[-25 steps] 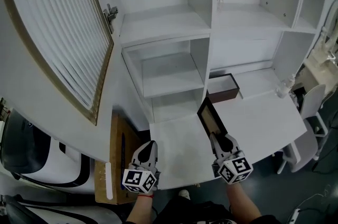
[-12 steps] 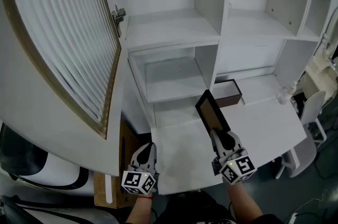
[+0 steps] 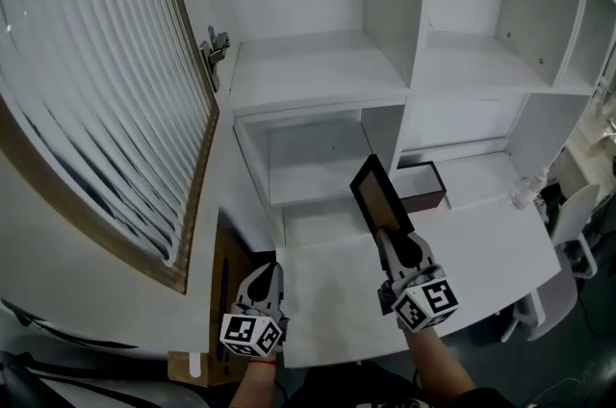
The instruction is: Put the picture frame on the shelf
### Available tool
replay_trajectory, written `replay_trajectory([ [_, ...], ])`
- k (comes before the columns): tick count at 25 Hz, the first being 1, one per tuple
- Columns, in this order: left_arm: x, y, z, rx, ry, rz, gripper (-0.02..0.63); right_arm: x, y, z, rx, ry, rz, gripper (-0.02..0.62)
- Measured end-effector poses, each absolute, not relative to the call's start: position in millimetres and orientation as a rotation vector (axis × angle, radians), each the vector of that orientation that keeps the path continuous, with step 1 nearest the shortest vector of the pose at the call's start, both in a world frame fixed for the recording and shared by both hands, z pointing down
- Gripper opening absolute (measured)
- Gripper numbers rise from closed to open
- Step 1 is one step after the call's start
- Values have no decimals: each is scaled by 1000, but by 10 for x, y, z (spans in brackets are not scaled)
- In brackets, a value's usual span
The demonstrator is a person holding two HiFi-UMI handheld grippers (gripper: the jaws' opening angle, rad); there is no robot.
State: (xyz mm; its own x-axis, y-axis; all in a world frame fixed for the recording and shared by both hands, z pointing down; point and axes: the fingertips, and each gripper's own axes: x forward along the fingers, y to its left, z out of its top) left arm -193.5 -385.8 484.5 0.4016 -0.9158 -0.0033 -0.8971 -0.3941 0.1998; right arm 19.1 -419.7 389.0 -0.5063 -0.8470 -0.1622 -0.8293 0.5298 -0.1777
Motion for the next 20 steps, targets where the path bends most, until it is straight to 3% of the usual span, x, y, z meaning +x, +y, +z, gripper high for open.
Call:
replay_trajectory([
  [20,-1977,-4267,4882,2445,-1664,-180,3,10,-5031,3936,-1577,2555,-59,44],
])
